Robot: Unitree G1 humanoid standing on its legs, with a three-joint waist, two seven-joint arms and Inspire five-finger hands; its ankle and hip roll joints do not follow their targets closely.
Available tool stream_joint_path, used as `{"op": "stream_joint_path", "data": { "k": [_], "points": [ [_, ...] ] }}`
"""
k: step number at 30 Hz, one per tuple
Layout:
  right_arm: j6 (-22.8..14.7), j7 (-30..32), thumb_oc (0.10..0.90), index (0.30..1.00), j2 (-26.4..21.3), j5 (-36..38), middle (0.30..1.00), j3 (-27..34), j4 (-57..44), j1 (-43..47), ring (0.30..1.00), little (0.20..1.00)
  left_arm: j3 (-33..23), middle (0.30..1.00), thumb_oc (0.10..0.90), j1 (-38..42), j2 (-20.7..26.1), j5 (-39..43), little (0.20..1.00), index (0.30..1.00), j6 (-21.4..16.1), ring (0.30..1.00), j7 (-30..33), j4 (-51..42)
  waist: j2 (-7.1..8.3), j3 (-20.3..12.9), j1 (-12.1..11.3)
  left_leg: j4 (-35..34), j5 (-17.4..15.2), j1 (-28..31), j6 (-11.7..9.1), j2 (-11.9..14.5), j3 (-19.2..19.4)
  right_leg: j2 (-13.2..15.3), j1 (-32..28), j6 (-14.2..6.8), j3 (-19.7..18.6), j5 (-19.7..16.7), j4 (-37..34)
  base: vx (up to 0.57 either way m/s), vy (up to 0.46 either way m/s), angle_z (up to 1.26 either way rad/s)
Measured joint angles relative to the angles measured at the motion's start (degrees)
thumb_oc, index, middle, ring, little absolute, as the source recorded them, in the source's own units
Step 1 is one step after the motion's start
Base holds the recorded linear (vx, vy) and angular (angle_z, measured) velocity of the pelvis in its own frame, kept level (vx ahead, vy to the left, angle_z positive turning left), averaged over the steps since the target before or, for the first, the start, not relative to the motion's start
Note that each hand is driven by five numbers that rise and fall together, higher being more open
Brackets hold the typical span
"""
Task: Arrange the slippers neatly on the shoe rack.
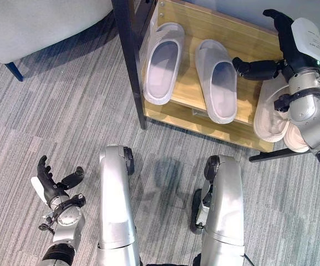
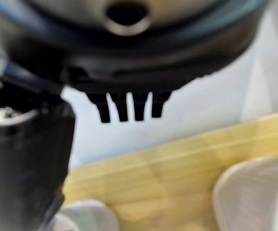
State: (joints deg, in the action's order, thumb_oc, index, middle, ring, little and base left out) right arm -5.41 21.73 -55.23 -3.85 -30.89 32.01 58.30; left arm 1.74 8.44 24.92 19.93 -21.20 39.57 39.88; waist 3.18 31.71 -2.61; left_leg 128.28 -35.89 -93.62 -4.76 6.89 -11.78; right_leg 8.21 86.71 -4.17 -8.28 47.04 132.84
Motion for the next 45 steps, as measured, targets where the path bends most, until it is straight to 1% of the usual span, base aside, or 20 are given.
{"op": "stream_joint_path", "data": {
  "k": [1, 2, 3, 9, 13, 15, 17, 19, 20, 22, 23, 26, 30, 33, 38, 41, 43, 45],
  "points": [
    [-0.7, 0.1, 0.8, 0.9, -0.1, 0.0, 0.9, 0.5, -1.6, -0.6, 0.9, 0.9, 0.0, 0.9, 0.8, -0.2, 0.0, 0.0, 0.9, 0.9, 0.0, 0.9, 0.1, 0.0, 0.0, 0.0, 0.4, 0.0, 0.0, 0.0, -0.1, 0.0, 0.0, 0.0, 0.0, 0.0, 0.0, 0.0, 0.0, 0.0, 0.0, 0.0],
    [-0.9, 0.1, 0.8, 0.9, -0.2, 0.0, 0.9, 1.8, -3.5, -1.9, 0.9, 0.9, -0.1, 0.9, 0.8, -0.2, 0.0, -0.4, 0.9, 0.9, 0.0, 0.9, 0.1, 0.0, 0.0, 0.0, 0.1, 0.0, 0.0, 0.0, -0.1, 0.0, 0.0, 0.0, 0.0, 0.0, 0.0, 0.1, 0.1, 0.0, 0.0, 0.0],
    [-1.9, 0.7, 0.8, 0.9, -0.2, 0.0, 0.9, 3.0, -6.0, -3.6, 0.9, 0.9, 0.0, 0.9, 0.8, -0.3, 0.0, -0.9, 0.9, 0.9, 0.0, 0.9, 0.2, -0.1, 0.01, 0.0, 0.2, 0.0, -0.1, 0.0, -0.2, -0.1, 0.0, 0.0, 0.0, 0.2, 0.0, 0.2, 0.1, 0.0, 0.0, 0.0],
    [-3.6, 0.9, 0.8, 0.9, -0.4, -0.4, 0.9, 3.9, -11.5, -6.6, 0.9, 0.9, 0.0, 0.9, 0.8, -0.3, -0.1, -2.7, 0.9, 0.9, 0.0, 0.9, 1.2, -1.2, 0.01, 0.0, 0.3, 0.0, -0.1, 0.0, -0.2, -0.3, -0.1, 0.1, 0.0, 0.1, 0.0, 0.3, 0.2, 0.0, 0.0, 0.0],
    [-4.2, 0.5, 0.8, 0.9, -0.4, -0.4, 0.9, 8.9, -17.9, -13.7, 0.9, 0.9, 0.1, 0.9, 0.8, -0.5, -0.4, -3.3, 0.9, 0.9, 0.0, 0.9, 1.3, -2.5, 0.11, 0.1, 0.2, 0.0, -0.1, 0.0, -0.3, -0.5, 0.0, 0.1, -0.1, 0.1, 0.0, 0.4, 0.3, 0.0, 0.0, 0.0],
    [-4.7, 0.5, 0.8, 0.9, -0.4, -0.8, 0.9, 11.3, -21.1, -17.5, 0.9, 0.9, 0.2, 0.9, 0.8, -0.7, -0.5, -3.9, 0.9, 0.9, 0.1, 0.9, 1.6, -2.6, 0.31, 0.2, 0.6, 0.1, -0.1, 0.0, -0.3, -0.5, 0.0, 0.1, -0.1, 0.1, 0.0, 0.4, 0.3, 0.0, 0.0, 0.0],
    [-4.9, 0.7, 0.8, 0.9, 1.0, -2.1, 0.9, 16.9, -26.4, -24.0, 0.9, 0.9, 0.2, 0.9, 0.8, -0.9, -0.8, -5.0, 0.9, 0.9, 0.1, 0.9, 2.3, -2.9, 0.36, 0.2, 0.6, 0.1, -0.2, 0.0, -0.3, -0.6, 0.0, 0.1, -0.1, 0.1, 0.0, 0.5, 0.4, 0.0, 0.0, 0.0],
    [-5.3, 0.9, 0.8, 0.9, 1.9, -2.4, 0.9, 17.9, -28.3, -25.6, 0.9, 0.9, 0.2, 0.9, 0.8, -1.2, -0.9, -5.4, 0.9, 0.9, 0.2, 0.9, 2.6, -2.9, 0.38, 0.2, 0.8, 0.1, -0.2, 0.0, -0.3, -0.6, 0.0, 0.1, -0.1, 0.1, 0.0, 0.5, 0.4, 0.0, 0.0, 0.0],
    [-5.9, 1.0, 0.8, 0.9, 2.0, -3.0, 0.9, 17.9, -29.0, -26.5, 0.9, 0.9, 0.3, 0.9, 0.8, -1.4, -0.9, -5.6, 0.9, 0.9, 0.2, 0.9, 2.6, -2.9, 0.38, 0.2, 1.6, 0.2, -0.2, 0.0, -0.3, -0.6, -0.1, 0.0, -0.1, 0.1, -0.1, 0.5, 0.5, 0.0, 0.0, 0.0],
    [-6.0, 1.2, 0.8, 0.9, 3.9, -4.4, 0.9, 20.9, -31.2, -30.6, 0.9, 0.9, 0.2, 0.9, 0.8, -1.6, -1.0, -6.7, 0.9, 0.9, 0.2, 0.9, 2.9, -3.6, 0.45, 0.2, 1.7, 0.3, -0.2, 0.0, -0.4, -0.6, -0.3, 0.0, -0.1, 0.2, 0.0, 0.6, 0.8, 0.0, 0.0, 0.0],
    [-6.1, 1.2, 0.8, 0.9, 5.7, -4.4, 0.9, 22.5, -32.4, -33.1, 0.9, 0.9, 0.3, 0.9, 0.8, -2.0, -1.1, -6.8, 0.9, 0.9, 0.2, 0.9, 3.4, -4.5, 0.51, 0.2, 1.6, 0.3, -0.2, 0.0, -0.4, -0.7, -0.4, 0.0, -0.1, 0.2, 0.0, 0.7, 0.9, 0.0, 0.0, 0.0],
    [-6.1, 1.2, 0.8, 0.9, 9.4, -4.3, 0.9, 22.6, -32.6, -37.3, 0.9, 0.9, 0.2, 0.9, 0.8, -2.4, -1.1, -7.1, 0.9, 0.9, 0.2, 0.9, 5.1, -4.9, 0.5, 0.2, 2.0, 0.5, -0.3, 0.0, -0.6, -0.7, -0.4, 0.0, 0.1, 0.3, 0.0, 0.7, 1.2, 0.0, 0.0, 0.0],
    [-6.1, 1.2, 0.8, 0.9, 11.5, -4.3, 0.9, 22.2, -32.6, -40.0, 0.9, 0.9, 0.1, 0.9, 0.8, -3.2, -1.1, -7.0, 0.9, 0.9, 0.2, 0.9, 6.2, -5.0, 0.49, 0.2, 2.0, 0.6, -0.5, 0.0, -0.9, -0.7, -0.5, 0.0, 0.3, 0.3, 0.0, 0.7, 1.4, 0.0, 0.0, 0.0],
    [-6.0, 1.2, 0.8, 0.9, 13.4, -4.3, 0.9, 21.8, -32.5, -40.3, 0.9, 0.9, -0.8, 0.9, 0.8, -3.9, -1.5, -6.6, 0.9, 0.9, 0.2, 0.9, 6.4, -4.9, 0.47, 0.2, 2.0, 0.7, -0.4, 0.0, -0.9, -0.8, -0.6, 0.0, 0.3, 0.4, 0.0, 0.8, 1.4, 0.0, 0.0, 0.0],
    [-5.9, 1.1, 0.8, 0.9, 14.6, -4.3, 0.9, 19.7, -32.4, -40.3, 0.9, 0.9, -0.8, 0.9, 0.8, -4.0, -1.6, -6.6, 0.9, 0.9, 0.2, 0.9, 6.4, -5.0, 0.47, 0.2, 1.9, 0.8, -0.5, 0.0, -0.9, -0.8, -0.6, 0.0, 0.2, 0.4, 0.0, 0.8, 1.4, 0.0, 0.0, 0.0],
    [-5.8, 1.1, 0.8, 0.9, 18.2, -2.7, 0.9, 18.9, -31.9, -40.0, 0.9, 0.9, -0.7, 0.9, 0.8, -3.8, -1.7, -6.6, 0.9, 0.9, 0.2, 0.9, 6.8, -4.9, 0.46, 0.2, 2.0, 0.9, -0.5, 0.0, -0.9, -0.8, -0.6, 0.0, 0.2, 0.4, 0.0, 0.8, 1.5, 0.0, 0.0, 0.0],
    [-5.6, 1.1, 0.8, 0.9, 20.3, -1.6, 0.9, 17.2, -30.0, -39.4, 0.9, 0.9, -0.7, 0.9, 0.8, -3.5, -2.0, -6.6, 0.9, 0.9, 0.2, 0.9, 7.4, -4.9, 0.46, 0.2, 2.0, 1.0, -0.5, 0.0, -0.9, -0.8, -0.6, -0.1, 0.2, 0.4, -0.1, 0.8, 1.6, 0.0, 0.0, 0.0],
    [-5.3, 1.5, 0.8, 0.9, 21.2, -1.4, 0.9, 16.6, -29.1, -39.4, 0.9, 0.9, -0.7, 0.9, 0.8, -3.3, -2.1, -6.6, 0.9, 0.9, 0.2, 0.9, 7.4, -4.8, 0.46, 0.2, 1.8, 1.1, -0.5, 0.0, -0.9, -0.8, -0.6, -0.1, 0.3, 0.4, -0.2, 0.8, 1.8, 0.0, 0.0, 0.0]
  ]
}}
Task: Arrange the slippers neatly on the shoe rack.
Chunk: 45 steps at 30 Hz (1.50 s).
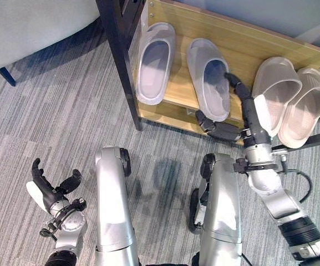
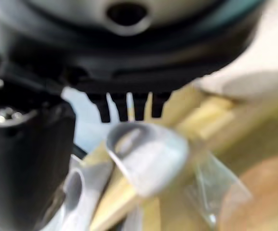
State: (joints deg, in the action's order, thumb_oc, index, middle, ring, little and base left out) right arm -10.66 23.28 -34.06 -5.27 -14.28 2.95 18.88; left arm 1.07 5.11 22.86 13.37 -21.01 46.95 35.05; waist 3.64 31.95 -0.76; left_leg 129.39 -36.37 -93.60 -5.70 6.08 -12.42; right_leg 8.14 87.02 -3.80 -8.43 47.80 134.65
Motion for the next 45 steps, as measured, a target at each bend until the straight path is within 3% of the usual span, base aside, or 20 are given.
{"op": "stream_joint_path", "data": {
  "k": [14, 26, 39, 42, 45],
  "points": [
    [0.1, 2.1, 0.8, 0.9, 2.1, 3.4, 0.9, -1.5, 0.3, 0.7, 0.9, 0.9, 0.1, 0.9, 0.8, -0.1, -0.2, 0.0, 0.9, 0.9, 0.0, 0.9, 1.2, 0.1, -0.08, 0.0, 0.1, 0.4, 0.0, 0.2, 0.0, 0.0, -0.2, -0.1, 0.0, 0.2, 0.0, 0.1, 0.7, 0.0, 0.0, 0.0],
    [0.2, -0.7, 0.8, 0.9, 3.9, 6.6, 0.9, -9.2, 2.0, 8.7, 0.9, 0.9, 0.7, 0.9, 0.8, 1.0, -0.2, 0.0, 0.9, 0.9, 0.0, 0.9, 1.2, 0.9, -0.38, 0.1, -0.5, 0.3, 0.0, 0.4, -0.1, -0.2, -0.3, -0.1, -0.1, 0.2, 0.1, 0.1, 0.8, 0.0, 0.0, 0.0],
    [-0.2, -0.6, 0.8, 0.9, 4.3, 6.4, 0.9, -8.4, 0.5, 8.2, 0.9, 0.9, 1.0, 0.9, 0.8, 1.8, -0.2, -0.1, 0.9, 0.9, 0.0, 0.9, 1.2, 2.2, -0.45, 0.1, -0.1, 0.3, 0.0, 0.4, -0.1, -0.3, -0.3, -0.1, -0.1, 0.3, 0.1, 0.1, 0.9, 0.0, 0.0, 0.0],
    [-0.9, -0.5, 0.8, 0.9, 4.3, 6.4, 0.9, -6.3, -1.8, 5.7, 0.9, 0.9, 1.0, 0.9, 0.8, 1.6, -0.3, -0.2, 0.9, 0.9, 0.0, 0.9, 1.2, 2.0, -0.62, 0.2, -0.2, 0.3, 0.0, 0.4, -0.1, -0.4, -0.3, 0.0, -0.1, 0.3, 0.1, 0.1, 0.9, 0.0, 0.0, 0.0],
    [-4.0, -0.5, 0.8, 0.9, 4.3, 6.6, 0.9, -5.2, -3.7, 3.8, 0.9, 0.9, 1.0, 0.9, 0.8, 0.3, -0.7, -0.1, 0.9, 0.9, -0.1, 0.9, 1.5, -0.1, -1.07, 0.5, 0.0, 0.4, 0.0, 0.4, -0.1, -0.4, -0.3, 0.0, -0.1, 0.3, 0.1, 0.2, 0.9, 0.0, 0.0, 0.0]
  ]
}}
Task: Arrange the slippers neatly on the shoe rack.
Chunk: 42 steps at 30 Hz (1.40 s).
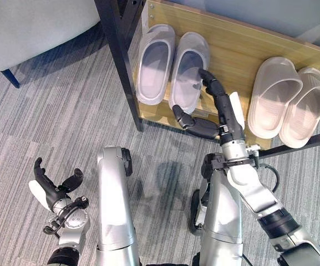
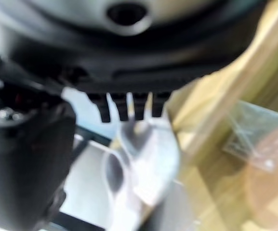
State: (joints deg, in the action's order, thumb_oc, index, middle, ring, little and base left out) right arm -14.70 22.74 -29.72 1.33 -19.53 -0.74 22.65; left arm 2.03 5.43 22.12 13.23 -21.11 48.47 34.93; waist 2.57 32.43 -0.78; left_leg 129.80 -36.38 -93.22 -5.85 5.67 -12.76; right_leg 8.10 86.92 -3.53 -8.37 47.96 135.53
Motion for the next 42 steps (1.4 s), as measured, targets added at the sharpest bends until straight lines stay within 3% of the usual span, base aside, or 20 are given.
{"op": "stream_joint_path", "data": {
  "k": [10, 12, 16, 18, 23, 24, 29, 32, 38, 42],
  "points": [
    [-2.2, -0.2, 0.8, 0.9, -0.8, -1.1, 0.9, 4.4, -7.9, -5.7, 0.9, 0.9, -0.2, 0.9, 0.8, -0.9, -0.6, -0.2, 0.9, 0.9, -1.2, 0.9, 1.8, -2.5, -0.04, 0.0, 0.1, 0.0, -0.2, -0.1, -0.4, -0.6, -0.1, 0.0, 0.3, 0.1, 0.0, 0.1, 0.3, 0.0, 0.0, 0.0],
    [-4.3, -1.0, 0.8, 0.9, -1.2, -1.2, 0.9, 6.8, -16.9, -10.9, 0.9, 0.9, -0.8, 0.9, 0.8, -2.0, -0.7, -0.4, 0.9, 0.9, -1.4, 0.9, 2.4, -4.4, 0.0, 0.0, 0.1, 0.1, -0.3, -0.4, -0.7, -0.7, -0.1, 0.0, 0.8, 0.2, -0.1, 0.1, 0.4, 0.0, 0.0, 0.0],
    [-8.9, -5.7, 0.8, 0.9, -1.3, 1.6, 0.9, 11.6, -25.2, -19.6, 0.9, 0.9, -2.0, 0.9, 0.8, -2.7, -1.6, -1.7, 0.9, 0.9, -1.6, 0.9, 2.7, -7.5, -0.03, 0.0, 0.8, 0.0, -0.6, -0.5, -1.2, -0.7, -0.2, 0.0, 0.9, 0.3, -0.1, 0.2, 0.3, 0.0, 0.0, 0.0],
    [-10.7, -8.8, 0.8, 0.9, -1.4, 6.5, 0.9, 13.3, -25.8, -25.1, 0.9, 0.9, -2.4, 0.9, 0.8, -3.2, -1.7, -2.8, 0.9, 0.9, -1.6, 0.9, 3.0, -10.3, 0.15, -0.1, 1.5, -0.3, -0.6, -0.3, -1.2, -0.7, -0.1, 0.0, 0.9, 0.3, -0.1, 0.2, 0.2, -0.04, -0.021, 0.01],
    [-9.3, -7.9, 0.8, 0.9, -2.5, 7.4, 0.9, 16.1, -21.7, -32.0, 0.9, 0.9, -3.6, 0.9, 0.8, -3.1, -1.4, -4.5, 0.9, 0.9, -2.3, 0.9, 3.7, -13.7, 0.62, -0.4, 2.9, -1.8, -0.4, 0.5, -1.5, -1.5, 0.9, -0.1, 1.4, 0.4, -0.6, 0.2, -0.5, -0.07, -0.015, -0.01],
    [-9.2, -6.3, 0.8, 0.9, -2.3, 5.9, 0.9, 16.3, -20.2, -31.9, 0.9, 0.9, -3.3, 0.9, 0.8, -3.5, -1.2, -5.0, 0.9, 0.9, -2.5, 0.9, 3.9, -14.8, 0.45, -0.3, 3.3, -1.5, 0.0, 0.8, -2.6, -1.9, 0.3, -0.1, 1.2, 0.3, -0.1, 0.1, -0.1, -0.01, 0.029, -0.06],
    [-6.4, -1.0, 0.8, 0.9, -2.4, 3.5, 0.9, 12.1, -12.5, -23.7, 0.9, 0.9, -0.7, 0.9, 0.8, -3.4, -1.3, -6.8, 0.9, 0.9, -2.4, 0.9, 3.8, -14.7, -0.51, -0.2, 3.2, 1.7, -1.0, 0.9, -3.1, -2.5, -2.4, 0.0, -0.3, 1.2, 0.9, 0.6, 1.8, 0.02, 0.022, -0.04],
    [-5.1, -1.0, 0.8, 0.9, -2.4, 1.5, 0.9, 8.7, -10.8, -18.2, 0.9, 0.9, -0.9, 0.9, 0.8, -3.7, -1.3, -6.7, 0.9, 0.9, -2.3, 0.9, 3.7, -14.4, -0.55, -0.2, 2.8, 1.4, -1.0, 0.2, -3.1, -2.8, -2.1, 0.0, -0.2, 0.9, 0.8, 0.5, 1.7, 0.02, -0.029, 0.13],
    [-3.3, -1.8, 0.8, 0.9, -0.9, 1.3, 0.9, 2.9, -5.1, -7.8, 0.9, 0.9, -2.3, 0.9, 0.8, -4.3, -1.3, -6.5, 0.9, 0.9, -2.2, 0.9, 3.4, -12.7, -0.49, -0.3, -0.2, 0.2, -0.8, 0.3, -2.9, -2.9, -1.5, 0.0, 0.4, 0.9, 0.8, 0.5, 1.6, 0.01, -0.017, 0.05],
    [-1.5, -2.7, 0.8, 0.9, -0.4, 2.5, 0.9, 1.0, -0.4, -5.5, 0.9, 0.9, -2.5, 0.9, 0.8, -3.5, -1.3, -6.4, 0.9, 0.9, -2.2, 0.9, 3.3, -12.2, -0.56, -0.2, -0.7, 0.6, -0.6, 0.5, -3.3, -3.7, -1.5, 0.0, 0.5, 1.2, 0.8, 0.5, 1.6, 0.01, 0.0, -0.07]
  ]
}}
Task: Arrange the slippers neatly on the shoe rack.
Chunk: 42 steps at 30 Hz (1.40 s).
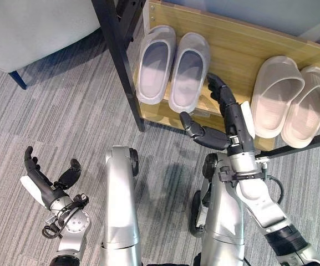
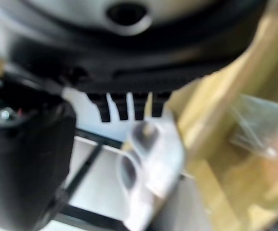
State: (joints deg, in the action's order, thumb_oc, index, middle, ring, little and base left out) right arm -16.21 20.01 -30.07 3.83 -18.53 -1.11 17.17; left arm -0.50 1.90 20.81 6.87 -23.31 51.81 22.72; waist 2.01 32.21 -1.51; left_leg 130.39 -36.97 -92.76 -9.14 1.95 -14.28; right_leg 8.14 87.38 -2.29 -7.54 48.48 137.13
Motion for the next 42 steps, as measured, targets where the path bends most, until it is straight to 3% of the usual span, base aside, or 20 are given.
{"op": "stream_joint_path", "data": {
  "k": [11, 23, 31, 35, 42],
  "points": [
    [1.7, 0.1, 0.8, 0.9, 2.2, 0.0, 0.9, -0.4, 3.0, 1.5, 0.9, 0.9, 0.0, 0.9, 0.8, 2.3, 0.0, 2.1, 0.9, 0.9, 0.0, 0.9, -1.4, 3.1, -0.02, 0.0, 0.5, -0.3, 0.0, 0.3, 0.0, 0.1, 0.5, 0.0, -0.1, 0.0, -0.6, 0.2, -0.1, 0.0, 0.0, 0.0],
    [1.9, -2.3, 0.8, 0.9, 4.6, 8.1, 0.9, -3.6, 3.1, 4.4, 0.9, 0.9, 0.5, 0.9, 0.8, 3.4, -0.3, 2.8, 0.9, 0.9, -0.1, 0.9, -2.5, 4.0, -0.09, 0.0, 0.7, -0.3, 0.0, 0.5, 0.0, 0.1, 0.5, 0.0, -0.2, 0.0, -0.6, 0.2, -0.1, 0.0, 0.0, 0.0],
    [1.6, -2.2, 0.8, 0.9, 4.6, 8.4, 0.9, -3.5, 3.1, 4.2, 0.9, 0.9, 1.4, 0.9, 0.8, 2.8, -0.4, 4.3, 0.9, 0.9, -0.1, 0.9, -2.6, 4.4, -0.16, 0.1, 0.7, -0.4, 0.0, 0.6, 0.0, 0.1, 0.5, 0.0, -0.1, 0.1, -0.6, 0.2, -0.1, 0.0, 0.0, 0.0],
    [0.9, -0.4, 0.8, 0.9, 5.9, 6.3, 0.9, -2.0, 2.8, 2.3, 0.9, 0.9, 1.7, 0.9, 0.8, 2.6, -0.7, 4.3, 0.9, 0.9, -0.1, 0.9, -2.5, 4.4, -0.21, 0.1, 0.6, -0.4, 0.0, 0.5, 0.0, 0.1, 0.6, 0.0, -0.1, 0.1, -0.6, 0.2, -0.1, 0.0, 0.0, 0.0],
    [-0.4, 2.4, 0.8, 0.9, 5.9, 2.4, 0.9, 6.9, -11.4, -10.3, 0.9, 0.9, 0.5, 0.9, 0.8, 0.5, -2.3, 4.2, 0.9, 0.9, -0.2, 0.9, -2.0, 2.9, -0.22, 0.1, 0.8, -0.2, 0.0, -0.2, 0.0, 0.1, 0.8, 0.0, 0.6, 0.1, -0.9, 0.2, 0.0, 0.0, 0.0, 0.0]
  ]
}}
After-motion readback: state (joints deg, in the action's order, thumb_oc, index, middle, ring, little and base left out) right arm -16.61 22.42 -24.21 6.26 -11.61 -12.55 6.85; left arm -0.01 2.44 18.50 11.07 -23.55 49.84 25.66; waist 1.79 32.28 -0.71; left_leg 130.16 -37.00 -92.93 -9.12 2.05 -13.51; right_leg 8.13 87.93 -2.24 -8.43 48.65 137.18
